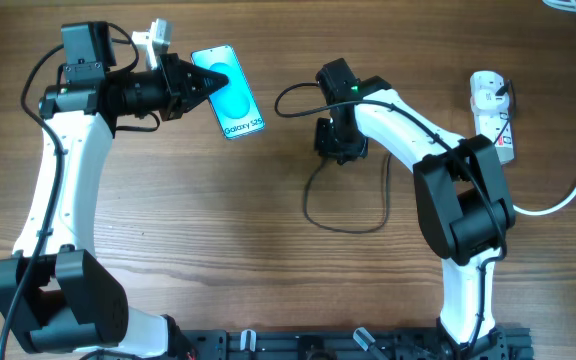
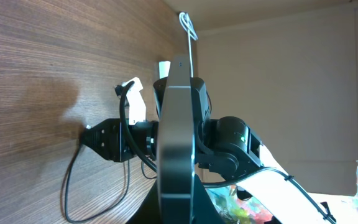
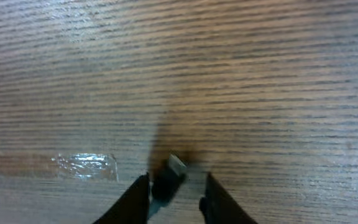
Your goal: Plug charger to phone and switch on socket
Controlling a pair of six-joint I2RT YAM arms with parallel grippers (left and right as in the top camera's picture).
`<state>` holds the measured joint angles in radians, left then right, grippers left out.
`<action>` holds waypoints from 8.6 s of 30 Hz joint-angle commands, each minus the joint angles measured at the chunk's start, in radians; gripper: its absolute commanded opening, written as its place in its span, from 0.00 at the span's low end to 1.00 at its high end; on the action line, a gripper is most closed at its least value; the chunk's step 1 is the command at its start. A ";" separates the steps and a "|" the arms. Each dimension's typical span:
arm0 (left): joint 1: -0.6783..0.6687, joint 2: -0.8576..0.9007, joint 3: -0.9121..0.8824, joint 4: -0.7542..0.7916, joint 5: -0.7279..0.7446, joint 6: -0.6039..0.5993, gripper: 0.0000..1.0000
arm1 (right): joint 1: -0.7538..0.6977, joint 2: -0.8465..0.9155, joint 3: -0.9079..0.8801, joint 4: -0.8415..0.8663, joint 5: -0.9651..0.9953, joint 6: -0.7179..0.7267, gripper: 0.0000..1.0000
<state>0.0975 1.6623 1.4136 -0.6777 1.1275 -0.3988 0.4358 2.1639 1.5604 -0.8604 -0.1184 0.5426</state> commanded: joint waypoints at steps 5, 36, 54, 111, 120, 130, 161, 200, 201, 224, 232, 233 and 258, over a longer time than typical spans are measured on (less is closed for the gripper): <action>-0.002 -0.013 0.008 0.003 0.035 -0.003 0.04 | 0.004 0.023 0.005 -0.012 -0.082 0.098 0.34; -0.002 -0.013 0.008 0.004 0.063 -0.001 0.04 | -0.146 -0.467 -0.005 -0.070 -0.776 -0.568 0.04; -0.002 -0.013 0.008 0.019 0.275 0.161 0.04 | 0.041 -0.466 -0.312 0.483 -1.214 -0.288 0.04; -0.020 -0.012 0.006 -0.008 0.375 0.239 0.04 | 0.072 -0.466 -0.312 0.666 -1.273 -0.194 0.04; -0.028 -0.012 0.006 -0.020 0.375 0.262 0.04 | 0.067 -0.466 -0.312 0.670 -1.273 -0.191 0.04; -0.028 -0.012 0.006 -0.023 0.375 0.262 0.04 | 0.040 -0.466 -0.312 0.668 -1.273 -0.192 0.04; -0.028 -0.012 0.006 -0.023 0.375 0.262 0.04 | 0.040 -0.466 -0.312 0.691 -1.276 -0.174 0.04; -0.031 0.011 0.006 -0.281 -0.030 0.401 0.04 | -0.035 -0.466 -0.312 0.549 -0.895 -0.137 0.55; -0.036 0.016 0.006 -0.302 -0.083 0.403 0.04 | -0.040 -0.466 -0.312 0.512 -0.836 -0.152 0.55; -0.200 0.400 0.006 -0.080 -0.475 0.301 0.04 | -0.047 -0.466 -0.312 0.260 -0.520 -0.202 0.58; -0.200 0.433 0.006 -0.065 -0.475 0.301 0.04 | -0.047 -0.466 -0.312 0.257 -0.520 -0.202 0.58; -0.200 0.438 0.006 -0.065 -0.475 0.301 0.04 | -0.046 -0.466 -0.312 0.256 -0.520 -0.202 0.58; -0.200 0.468 0.005 -0.079 -0.542 0.285 0.29 | -0.047 -0.466 -0.312 0.250 -0.505 -0.203 0.59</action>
<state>-0.1047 2.1120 1.4185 -0.7517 0.6212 -0.1181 0.3870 1.7050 1.2346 -0.6060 -0.6437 0.3603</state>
